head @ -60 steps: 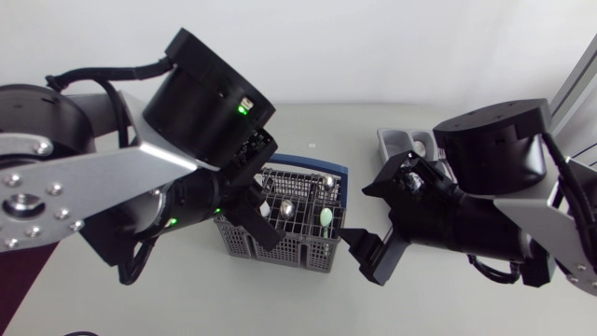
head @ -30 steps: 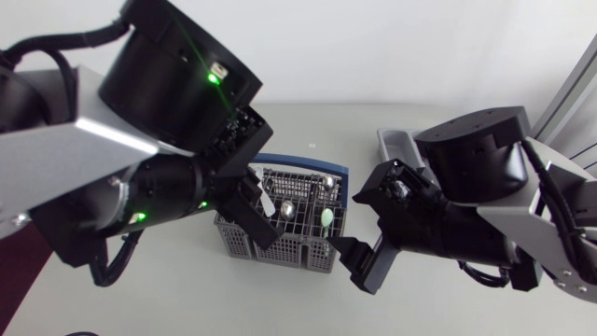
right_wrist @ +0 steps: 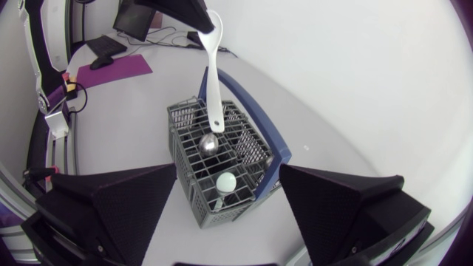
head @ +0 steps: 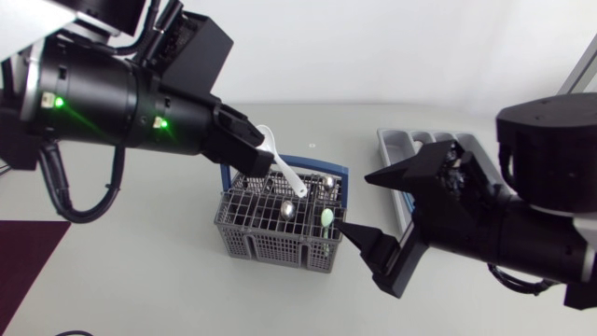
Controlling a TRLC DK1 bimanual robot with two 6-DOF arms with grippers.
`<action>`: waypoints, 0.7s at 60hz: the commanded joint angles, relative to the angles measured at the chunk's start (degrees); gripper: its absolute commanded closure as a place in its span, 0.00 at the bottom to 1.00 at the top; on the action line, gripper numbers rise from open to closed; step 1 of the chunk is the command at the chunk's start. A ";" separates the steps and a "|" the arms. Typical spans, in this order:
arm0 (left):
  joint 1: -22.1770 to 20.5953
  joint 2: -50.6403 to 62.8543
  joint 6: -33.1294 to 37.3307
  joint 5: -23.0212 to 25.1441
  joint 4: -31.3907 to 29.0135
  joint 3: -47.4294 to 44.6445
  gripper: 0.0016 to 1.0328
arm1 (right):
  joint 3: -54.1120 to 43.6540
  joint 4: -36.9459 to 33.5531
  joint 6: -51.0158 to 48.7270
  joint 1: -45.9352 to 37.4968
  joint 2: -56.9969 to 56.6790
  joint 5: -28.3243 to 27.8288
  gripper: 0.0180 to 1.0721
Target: Unload the cutlery basket into the drawer organizer.
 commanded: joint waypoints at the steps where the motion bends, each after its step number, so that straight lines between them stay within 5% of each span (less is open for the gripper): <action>1: 3.14 3.90 -3.35 5.82 0.63 2.27 0.83 | -2.16 1.42 1.58 0.64 -2.26 0.54 0.05; 10: 6.57 8.90 -5.64 15.49 0.36 3.94 0.83 | -2.51 3.88 1.32 1.43 -2.00 2.30 0.05; 18: 7.01 12.16 -6.78 19.45 0.36 5.70 0.82 | -2.25 6.34 0.96 1.43 0.02 2.74 0.05; 32: 6.31 15.76 -8.19 22.87 -0.07 8.16 0.82 | -0.05 10.21 0.44 1.43 6.62 4.58 0.11; 42: 5.34 16.29 -9.07 23.67 -0.87 8.78 0.82 | 0.04 14.87 -1.23 4.25 10.40 12.23 0.14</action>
